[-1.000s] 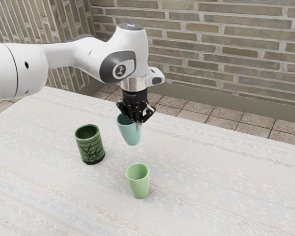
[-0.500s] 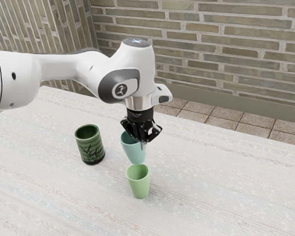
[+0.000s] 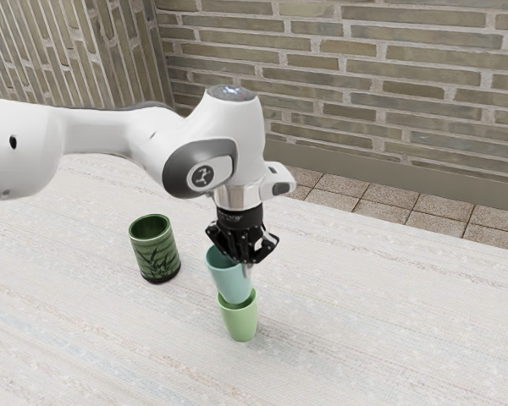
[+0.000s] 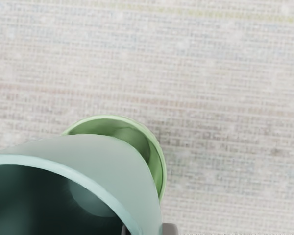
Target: Place the left cup onto the right cup
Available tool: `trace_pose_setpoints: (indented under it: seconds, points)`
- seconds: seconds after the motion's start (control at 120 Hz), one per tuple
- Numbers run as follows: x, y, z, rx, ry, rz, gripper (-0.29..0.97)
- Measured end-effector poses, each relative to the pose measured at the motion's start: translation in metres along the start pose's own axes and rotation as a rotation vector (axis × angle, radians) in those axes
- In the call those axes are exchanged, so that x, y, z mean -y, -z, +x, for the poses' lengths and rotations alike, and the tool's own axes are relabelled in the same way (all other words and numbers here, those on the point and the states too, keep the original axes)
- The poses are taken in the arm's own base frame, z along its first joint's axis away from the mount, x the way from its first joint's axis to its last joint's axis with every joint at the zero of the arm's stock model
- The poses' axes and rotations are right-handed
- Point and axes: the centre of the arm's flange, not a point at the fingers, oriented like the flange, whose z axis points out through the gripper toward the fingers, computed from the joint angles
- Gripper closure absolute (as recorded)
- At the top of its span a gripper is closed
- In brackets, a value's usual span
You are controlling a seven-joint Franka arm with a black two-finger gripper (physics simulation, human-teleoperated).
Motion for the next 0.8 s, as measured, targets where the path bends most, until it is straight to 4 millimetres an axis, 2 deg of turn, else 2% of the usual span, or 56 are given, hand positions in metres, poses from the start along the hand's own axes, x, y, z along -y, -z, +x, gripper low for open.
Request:
trace_pose_setpoints:
  seconds: [0.267,0.425,0.525,0.575,0.683,0.75,0.8]
  points:
    - [-0.002,-0.007,0.000,0.004,0.022,-0.008,0.78]
    - [-0.002,-0.005,0.003,-0.011,0.035,-0.027,0.42]
    - [-0.002,0.004,0.008,-0.031,0.041,-0.041,0.26]
    - [-0.002,0.019,0.014,-0.053,0.047,-0.053,0.21]
    - [0.005,0.089,0.033,-0.124,0.069,-0.084,0.13]
    - [0.018,0.133,0.041,-0.150,0.086,-0.089,0.09]
    - [0.036,0.146,0.046,-0.142,0.099,-0.078,0.07]
